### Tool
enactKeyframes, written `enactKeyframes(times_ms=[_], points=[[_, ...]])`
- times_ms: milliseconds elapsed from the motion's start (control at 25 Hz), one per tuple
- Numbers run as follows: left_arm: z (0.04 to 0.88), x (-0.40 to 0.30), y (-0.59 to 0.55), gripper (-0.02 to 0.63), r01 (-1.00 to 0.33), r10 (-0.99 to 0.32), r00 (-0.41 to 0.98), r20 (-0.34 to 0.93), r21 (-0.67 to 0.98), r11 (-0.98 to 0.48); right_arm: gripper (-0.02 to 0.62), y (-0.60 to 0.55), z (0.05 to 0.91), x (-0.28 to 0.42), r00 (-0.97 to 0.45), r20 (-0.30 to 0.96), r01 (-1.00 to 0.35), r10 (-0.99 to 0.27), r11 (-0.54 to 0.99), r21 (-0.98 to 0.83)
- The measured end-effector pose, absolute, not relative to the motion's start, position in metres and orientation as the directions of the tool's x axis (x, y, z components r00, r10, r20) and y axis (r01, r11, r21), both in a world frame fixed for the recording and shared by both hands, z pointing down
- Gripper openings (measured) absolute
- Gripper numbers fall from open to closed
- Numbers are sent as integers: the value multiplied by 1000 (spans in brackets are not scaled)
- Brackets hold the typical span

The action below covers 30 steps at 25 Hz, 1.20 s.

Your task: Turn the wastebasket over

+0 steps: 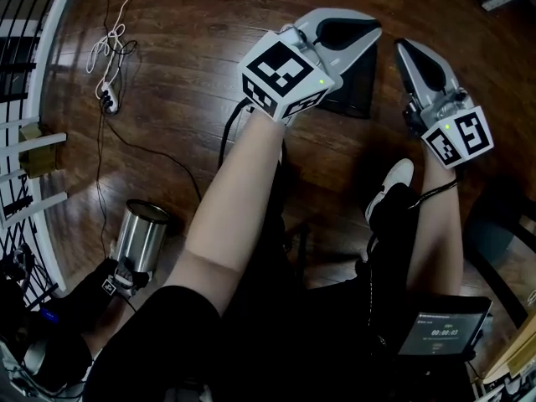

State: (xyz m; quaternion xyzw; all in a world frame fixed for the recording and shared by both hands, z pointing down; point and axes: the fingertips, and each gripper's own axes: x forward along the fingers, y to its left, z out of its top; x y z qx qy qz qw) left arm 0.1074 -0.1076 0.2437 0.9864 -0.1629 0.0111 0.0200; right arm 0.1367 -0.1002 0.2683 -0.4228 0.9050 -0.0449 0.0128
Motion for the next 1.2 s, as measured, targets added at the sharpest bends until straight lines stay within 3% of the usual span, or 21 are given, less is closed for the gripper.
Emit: enactKeyframes(times_ms=[240, 480, 640, 1200], points=[[253, 106, -127, 0, -325, -324, 945, 45, 37, -945, 11, -124, 290, 153, -611, 12, -777, -791, 597, -198], [242, 106, -140, 0, -324, -324, 946, 18, 36, -945, 11, -137, 341, 165, -564, 89, -815, -821, 536, -221], [244, 99, -144, 0, -333, -332, 943, 24, 41, -942, 11, -138, 385, 168, -501, 96, -822, -860, 437, -365], [229, 108, -148, 0, -346, -346, 938, -6, 25, -938, 12, -66, 534, 148, -284, 150, -637, -947, 70, -767]])
